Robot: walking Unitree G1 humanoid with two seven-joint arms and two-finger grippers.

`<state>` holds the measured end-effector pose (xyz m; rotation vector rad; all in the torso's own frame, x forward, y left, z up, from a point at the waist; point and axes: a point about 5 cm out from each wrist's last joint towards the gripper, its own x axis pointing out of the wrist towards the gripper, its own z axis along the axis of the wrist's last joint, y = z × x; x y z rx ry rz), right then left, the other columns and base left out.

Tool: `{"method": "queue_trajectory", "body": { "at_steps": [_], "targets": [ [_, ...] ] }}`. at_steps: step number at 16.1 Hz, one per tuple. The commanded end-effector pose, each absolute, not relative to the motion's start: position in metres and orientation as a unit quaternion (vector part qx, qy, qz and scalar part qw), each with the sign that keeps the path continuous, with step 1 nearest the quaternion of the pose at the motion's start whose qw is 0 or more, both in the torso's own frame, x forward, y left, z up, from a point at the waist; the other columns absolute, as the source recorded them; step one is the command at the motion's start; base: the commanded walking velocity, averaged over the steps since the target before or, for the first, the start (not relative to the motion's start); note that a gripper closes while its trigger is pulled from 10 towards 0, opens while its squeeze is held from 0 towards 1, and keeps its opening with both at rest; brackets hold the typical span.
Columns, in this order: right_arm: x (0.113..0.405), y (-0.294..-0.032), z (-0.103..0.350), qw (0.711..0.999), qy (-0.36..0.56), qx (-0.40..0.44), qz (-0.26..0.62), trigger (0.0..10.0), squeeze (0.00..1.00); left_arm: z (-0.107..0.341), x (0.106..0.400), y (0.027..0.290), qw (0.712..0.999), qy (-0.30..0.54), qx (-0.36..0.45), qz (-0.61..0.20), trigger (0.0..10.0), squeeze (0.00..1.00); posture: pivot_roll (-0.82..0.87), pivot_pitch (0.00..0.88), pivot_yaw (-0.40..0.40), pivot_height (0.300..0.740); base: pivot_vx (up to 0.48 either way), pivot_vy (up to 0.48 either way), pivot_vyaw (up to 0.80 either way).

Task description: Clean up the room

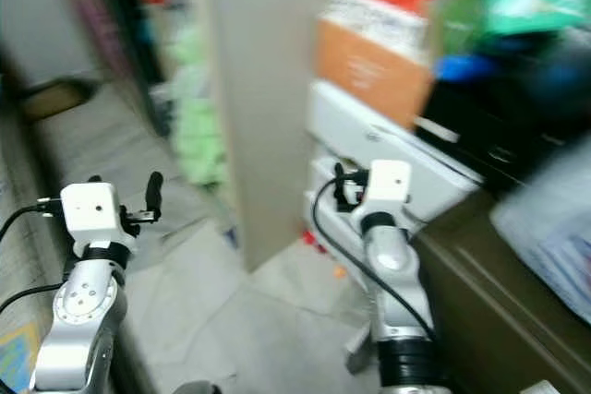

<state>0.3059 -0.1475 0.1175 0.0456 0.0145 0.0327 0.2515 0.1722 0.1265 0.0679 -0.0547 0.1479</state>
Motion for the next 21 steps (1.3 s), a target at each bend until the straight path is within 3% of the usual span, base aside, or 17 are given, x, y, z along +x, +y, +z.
{"method": "queue_trajectory", "body": {
  "at_steps": [1, 7, 8, 9, 12, 13, 14, 21],
  "targets": [
    [0.309, -0.1455, 0.1239, 0.999, -0.006, 0.021, 0.024, 10.0, 0.0, 0.1276, 0.2526, 0.1754, 0.995, -0.029, 0.039, 0.085, 10.0, 0.0, -0.05, 0.025, -0.012, 0.74, 0.0, 0.0, 0.79],
    [0.312, -0.1438, 0.1274, 0.999, -0.013, 0.024, 0.032, 10.0, 0.0, 0.1257, 0.2518, 0.1769, 0.995, -0.025, 0.024, 0.092, 10.0, 0.0, -0.05, 0.017, -0.012, 0.74, 0.0, 0.0, 0.79],
    [0.3116, -0.1435, 0.1268, 0.999, -0.011, 0.028, 0.03, 10.0, 1.0, 0.124, 0.2498, 0.177, 0.997, -0.022, -0.005, 0.077, 10.0, 0.25, -0.05, 0.017, -0.012, 0.74, 0.0, 0.0, 0.79],
    [0.3118, -0.1436, 0.1266, 0.999, -0.012, 0.03, 0.03, 10.0, 1.0, 0.1233, 0.2488, 0.1768, 0.997, -0.021, -0.014, 0.073, 10.0, 1.0, -0.05, 0.012, -0.014, 0.74, 0.0, 0.0, 0.79],
    [0.3121, -0.144, 0.1264, 0.999, -0.011, 0.017, 0.033, 10.0, 1.0, 0.1206, 0.2477, 0.1792, 0.996, -0.016, 0.007, 0.093, 10.0, 0.98, -0.05, 0.008, -0.014, 0.74, 0.0, 0.0, 0.79],
    [0.312, -0.1432, 0.1264, 0.999, -0.012, 0.01, 0.038, 10.0, 0.92, 0.1207, 0.248, 0.1784, 0.996, -0.017, 0.001, 0.087, 10.0, 0.57, -0.05, 0.008, -0.014, 0.74, 0.0, 0.0, 0.79],
    [0.312, -0.142, 0.1269, 0.999, -0.014, 0.013, 0.042, 10.0, 0.0, 0.121, 0.2482, 0.1776, 0.997, -0.02, 0.001, 0.08, 10.0, 0.0, -0.05, 0.008, -0.014, 0.74, 0.0, 0.0, 0.79],
    [0.3129, -0.1407, 0.128, 0.998, -0.017, 0.017, 0.05, 10.0, 0.0, 0.1206, 0.2478, 0.1769, 0.997, -0.028, -0.005, 0.074, 10.0, 0.0, -0.04, 0.002, -0.013, 0.74, 0.0, 0.0, 0.79]
  ]
}}
